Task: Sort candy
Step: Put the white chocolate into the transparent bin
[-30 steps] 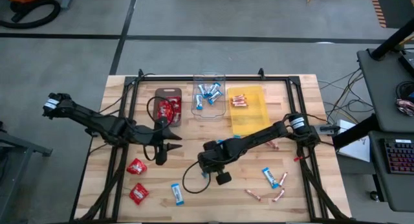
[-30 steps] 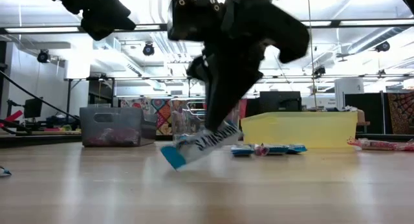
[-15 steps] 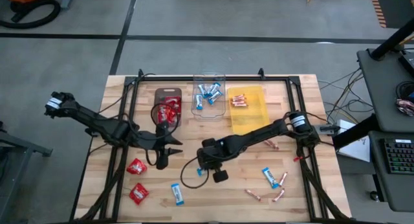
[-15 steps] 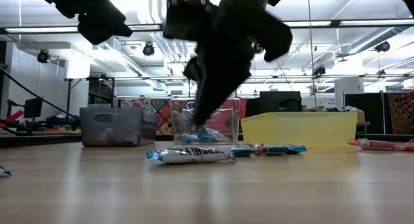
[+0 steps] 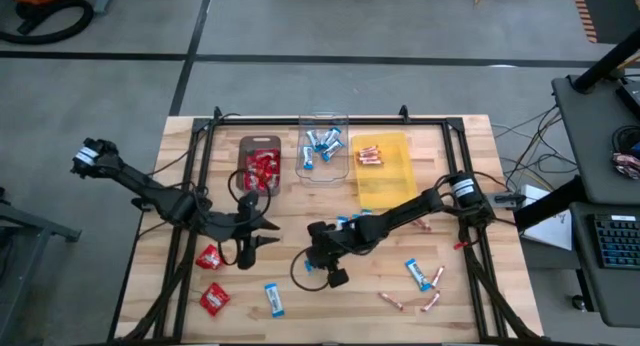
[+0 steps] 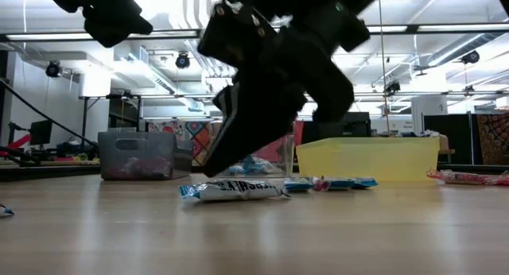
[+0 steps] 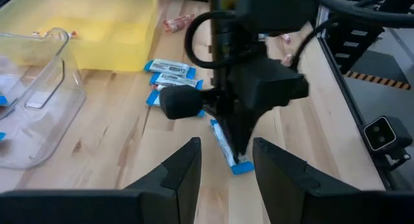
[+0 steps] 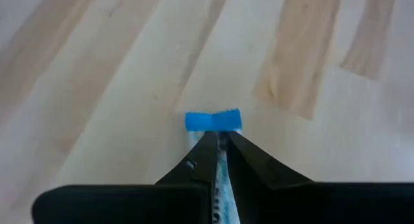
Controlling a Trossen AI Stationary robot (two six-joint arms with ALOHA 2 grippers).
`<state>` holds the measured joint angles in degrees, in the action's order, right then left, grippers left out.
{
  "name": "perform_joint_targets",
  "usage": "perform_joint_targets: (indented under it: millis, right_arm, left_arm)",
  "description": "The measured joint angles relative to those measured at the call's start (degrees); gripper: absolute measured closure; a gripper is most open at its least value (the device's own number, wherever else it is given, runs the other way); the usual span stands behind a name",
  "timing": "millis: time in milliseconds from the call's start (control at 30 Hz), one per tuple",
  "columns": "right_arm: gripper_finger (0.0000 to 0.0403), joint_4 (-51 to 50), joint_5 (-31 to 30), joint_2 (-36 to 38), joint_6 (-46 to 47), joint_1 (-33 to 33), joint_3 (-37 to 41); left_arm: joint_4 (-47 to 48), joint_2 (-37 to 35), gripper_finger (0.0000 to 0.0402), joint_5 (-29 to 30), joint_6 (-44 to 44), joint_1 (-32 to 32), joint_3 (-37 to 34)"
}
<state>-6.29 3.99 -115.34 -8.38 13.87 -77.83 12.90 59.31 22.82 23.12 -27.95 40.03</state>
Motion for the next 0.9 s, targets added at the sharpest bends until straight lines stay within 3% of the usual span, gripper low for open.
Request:
perform_joint_targets:
  millis: [300,700,900]
  right_arm:
    - [0.0361,0.4,0.8,2.8,1.0,0.0,2.4]
    - [0.0213,-3.4,-1.2,2.4,3.8,0.1,2.3]
    - [0.0188,-3.4,-0.9,0.1,3.8,0.1,2.6]
  left_arm:
    - [-0.5,0.0,0.0278,2.4,-0.1,-0.6,0.0]
    - [-0.8,0.0,0.0278,3.7,-0.3,-0.6,0.0]
    - [-0.9,0.0,0.0278,3.7,-0.5,-0.6,0.0]
